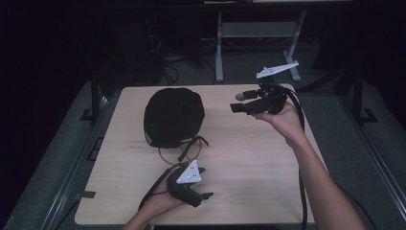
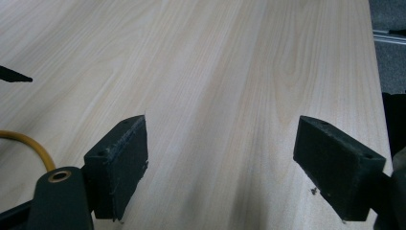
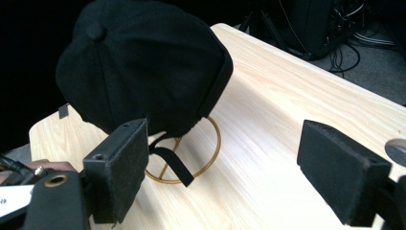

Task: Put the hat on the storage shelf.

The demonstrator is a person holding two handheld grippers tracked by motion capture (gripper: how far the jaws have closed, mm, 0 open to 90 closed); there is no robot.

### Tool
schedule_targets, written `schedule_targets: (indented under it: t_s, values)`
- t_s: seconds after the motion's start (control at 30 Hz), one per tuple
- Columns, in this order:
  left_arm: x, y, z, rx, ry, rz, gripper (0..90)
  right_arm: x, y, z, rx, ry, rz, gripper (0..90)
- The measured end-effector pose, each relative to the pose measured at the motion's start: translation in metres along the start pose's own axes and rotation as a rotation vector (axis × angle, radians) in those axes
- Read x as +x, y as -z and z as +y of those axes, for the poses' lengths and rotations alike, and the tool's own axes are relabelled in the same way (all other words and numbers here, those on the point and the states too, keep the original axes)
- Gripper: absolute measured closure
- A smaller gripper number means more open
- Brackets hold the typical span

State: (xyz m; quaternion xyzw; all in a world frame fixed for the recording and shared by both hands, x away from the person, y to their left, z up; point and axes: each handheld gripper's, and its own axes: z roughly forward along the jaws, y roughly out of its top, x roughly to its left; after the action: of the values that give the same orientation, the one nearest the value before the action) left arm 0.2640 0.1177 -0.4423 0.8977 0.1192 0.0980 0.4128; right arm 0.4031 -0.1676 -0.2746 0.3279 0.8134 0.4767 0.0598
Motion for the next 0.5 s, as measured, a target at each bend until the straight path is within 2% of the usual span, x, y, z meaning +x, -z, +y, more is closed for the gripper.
schedule_targets:
  t_s: [0.5]
  values:
    - [0.001,0.000,-0.001,0.001,0.011,0.005,18.4,-0.010,0.012,-0.028,0.001,-0.031,-0.005,17.7]
